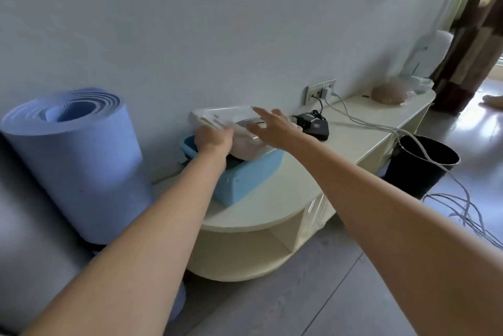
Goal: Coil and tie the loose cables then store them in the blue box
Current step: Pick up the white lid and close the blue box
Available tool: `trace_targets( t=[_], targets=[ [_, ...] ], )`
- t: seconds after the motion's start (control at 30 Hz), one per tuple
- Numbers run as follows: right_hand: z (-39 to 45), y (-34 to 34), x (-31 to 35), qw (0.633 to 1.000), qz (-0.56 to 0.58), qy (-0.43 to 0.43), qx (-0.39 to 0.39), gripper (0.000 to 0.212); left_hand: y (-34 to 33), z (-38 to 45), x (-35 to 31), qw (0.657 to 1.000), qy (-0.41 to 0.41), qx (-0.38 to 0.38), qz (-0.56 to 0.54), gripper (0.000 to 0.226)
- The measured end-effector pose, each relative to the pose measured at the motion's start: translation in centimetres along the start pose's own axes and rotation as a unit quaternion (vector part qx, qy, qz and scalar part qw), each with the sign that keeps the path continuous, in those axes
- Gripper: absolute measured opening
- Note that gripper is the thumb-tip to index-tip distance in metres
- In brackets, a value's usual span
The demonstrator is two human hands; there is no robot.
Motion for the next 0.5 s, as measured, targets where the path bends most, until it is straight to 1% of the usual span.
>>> trace_targets(
  t=[0.07, 0.13, 0.2, 0.27, 0.3, 0.37, 0.5],
  targets=[
    [0.4, -1.6, -0.5, 0.997, -0.057, -0.018, 0.053, 0.060, 0.8, 0.8, 0.3, 0.987, -0.021, -0.054, 0.150, 0.064],
    [0.9, -2.6, -0.5, 0.995, -0.067, -0.018, 0.073, 0.059, 1.7, 1.0, 0.5, 0.963, -0.034, -0.097, 0.248, 0.068],
    [1.4, -2.9, -0.2, 0.995, -0.049, 0.002, 0.085, 0.056, 1.5, 1.0, 0.4, 0.947, -0.068, -0.082, 0.303, 0.062],
    [1.9, -3.1, -0.3, 0.994, -0.046, 0.016, 0.099, 0.056, 0.0, 1.0, 0.1, 0.918, -0.143, -0.039, 0.369, 0.050],
    [2.2, -3.0, -0.3, 0.993, -0.056, 0.018, 0.106, 0.056, -0.7, 1.0, 0.0, 0.903, -0.175, -0.022, 0.391, 0.048],
    [2.6, -2.9, -0.3, 0.990, -0.081, 0.021, 0.117, 0.056, -1.4, 0.8, 0.0, 0.886, -0.205, -0.006, 0.415, 0.049],
    [3.3, -2.8, 1.2, 0.989, -0.089, 0.040, 0.108, 0.053, -1.5, 0.8, -0.6, 0.866, -0.251, -0.035, 0.432, 0.048]
  ],
)
Point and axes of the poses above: each hand's wrist, its own z-axis towards the middle knuckle, its own y-axis out of the back of the hand, x = y × z, the point moved 8 cm from there along z, towards the middle knuckle, and after that the axes turned 11 degrees about y, right-handed, at the moved point
